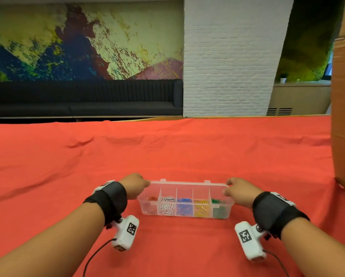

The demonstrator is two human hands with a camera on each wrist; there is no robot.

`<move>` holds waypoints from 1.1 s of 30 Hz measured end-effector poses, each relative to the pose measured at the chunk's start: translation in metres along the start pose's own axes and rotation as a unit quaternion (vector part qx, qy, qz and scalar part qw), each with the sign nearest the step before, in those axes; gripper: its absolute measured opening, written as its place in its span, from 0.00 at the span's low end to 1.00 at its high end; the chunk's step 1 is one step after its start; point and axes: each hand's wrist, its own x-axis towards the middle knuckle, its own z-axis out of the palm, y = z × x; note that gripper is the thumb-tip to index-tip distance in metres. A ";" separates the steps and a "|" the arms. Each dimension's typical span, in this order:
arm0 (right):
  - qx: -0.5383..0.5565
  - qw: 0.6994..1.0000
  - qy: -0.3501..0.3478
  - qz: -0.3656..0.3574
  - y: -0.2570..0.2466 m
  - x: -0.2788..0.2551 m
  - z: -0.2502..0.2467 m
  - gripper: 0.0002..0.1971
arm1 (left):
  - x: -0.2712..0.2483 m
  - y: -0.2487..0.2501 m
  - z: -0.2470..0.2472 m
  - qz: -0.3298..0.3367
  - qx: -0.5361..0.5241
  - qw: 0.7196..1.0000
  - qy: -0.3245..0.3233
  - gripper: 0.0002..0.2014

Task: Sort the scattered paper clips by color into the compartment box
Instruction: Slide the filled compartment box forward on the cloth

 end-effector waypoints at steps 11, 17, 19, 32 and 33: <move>0.473 0.872 -0.067 0.105 0.022 0.004 0.013 0.07 | -0.004 -0.038 0.014 -0.135 -0.402 0.903 -0.062 0.28; 0.487 0.868 -0.080 0.062 0.027 0.006 0.013 0.17 | -0.023 -0.030 -0.004 -0.135 -0.423 0.882 -0.160 0.48; 0.473 0.875 -0.095 0.040 0.028 0.004 0.009 0.19 | -0.030 -0.025 -0.007 -0.111 -0.402 0.894 -0.164 0.34; 0.503 0.860 -0.086 0.012 0.026 -0.021 0.000 0.18 | -0.057 -0.029 -0.009 0.007 -0.445 0.872 -0.205 0.27; 0.471 0.878 -0.084 0.005 0.025 -0.022 -0.001 0.18 | -0.057 -0.029 -0.008 0.011 -0.415 0.889 -0.192 0.31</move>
